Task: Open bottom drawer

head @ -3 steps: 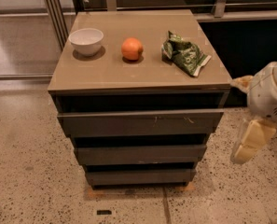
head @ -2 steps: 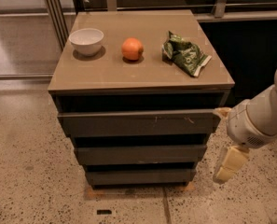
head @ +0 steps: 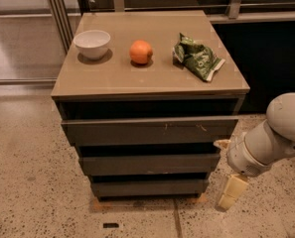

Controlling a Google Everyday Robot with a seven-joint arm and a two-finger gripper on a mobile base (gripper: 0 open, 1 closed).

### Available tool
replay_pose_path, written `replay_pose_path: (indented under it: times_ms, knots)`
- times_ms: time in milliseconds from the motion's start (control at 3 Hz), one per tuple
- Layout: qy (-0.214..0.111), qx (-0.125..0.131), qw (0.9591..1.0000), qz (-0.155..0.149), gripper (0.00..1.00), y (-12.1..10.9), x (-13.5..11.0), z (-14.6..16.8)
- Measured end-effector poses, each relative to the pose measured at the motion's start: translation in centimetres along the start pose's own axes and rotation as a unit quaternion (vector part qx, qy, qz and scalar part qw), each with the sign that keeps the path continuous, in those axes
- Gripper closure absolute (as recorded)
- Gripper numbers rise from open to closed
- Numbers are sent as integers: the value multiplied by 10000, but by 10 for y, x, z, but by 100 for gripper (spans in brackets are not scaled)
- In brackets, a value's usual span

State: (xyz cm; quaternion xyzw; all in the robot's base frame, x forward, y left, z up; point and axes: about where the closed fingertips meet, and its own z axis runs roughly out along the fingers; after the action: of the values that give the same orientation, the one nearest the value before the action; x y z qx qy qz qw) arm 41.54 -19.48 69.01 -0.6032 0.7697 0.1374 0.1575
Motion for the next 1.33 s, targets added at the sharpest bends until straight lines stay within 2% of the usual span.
replay_pose_path:
  times_ms: [333,667,1000,1333]
  knots:
    - [126,65,9998,-133,0,-2,23,34]
    - [162,1,9992,-375,0,-10,53,112]
    - [80,-209,9987,-454,0,-21,75,190]
    - [0,-566,9978,-348,0,-24,96,264]
